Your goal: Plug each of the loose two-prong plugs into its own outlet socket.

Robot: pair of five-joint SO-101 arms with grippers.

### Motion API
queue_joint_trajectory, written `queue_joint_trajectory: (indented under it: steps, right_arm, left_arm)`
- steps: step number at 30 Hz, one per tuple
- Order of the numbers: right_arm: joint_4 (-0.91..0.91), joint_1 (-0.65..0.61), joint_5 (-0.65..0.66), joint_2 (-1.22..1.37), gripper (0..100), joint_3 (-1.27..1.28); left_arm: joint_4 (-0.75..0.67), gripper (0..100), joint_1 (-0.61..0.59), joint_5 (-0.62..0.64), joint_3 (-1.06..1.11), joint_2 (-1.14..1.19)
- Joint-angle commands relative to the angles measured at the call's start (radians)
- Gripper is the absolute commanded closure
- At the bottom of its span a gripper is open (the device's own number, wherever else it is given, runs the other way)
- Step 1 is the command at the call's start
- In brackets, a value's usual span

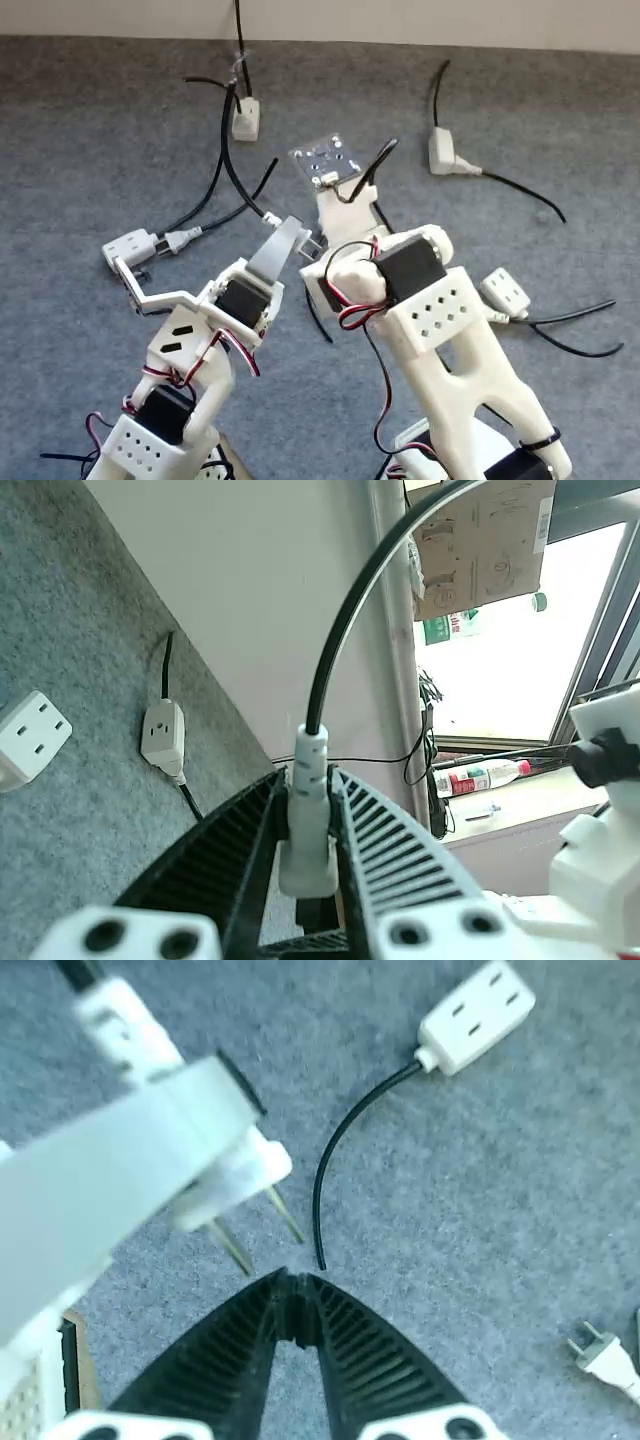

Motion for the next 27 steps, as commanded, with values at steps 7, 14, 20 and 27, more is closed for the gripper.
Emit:
queue_joint_trajectory:
  steps: [7, 14, 20, 27]
  right_arm:
    - [-0.053, -0.005, 0.107, -0.022, 99.2, -0.077]
    - [-0.058, -0.005, 0.247, -0.022, 99.2, -0.076]
    - [-0.108, -0.004, 0.253, -0.022, 99.2, -0.076]
    - [-0.180, 0.062, 0.255, -0.022, 99.2, -0.076]
  left_arm:
    - [0.044, 99, 0.019, 0.002, 0.018, -0.004]
    - [0.101, 99, 0.124, 0.002, 0.018, -0.002]
    - [0.127, 99, 0.182, 0.000, 0.018, -0.002]
    - [0.127, 99, 0.183, 0.000, 0.018, -0.002]
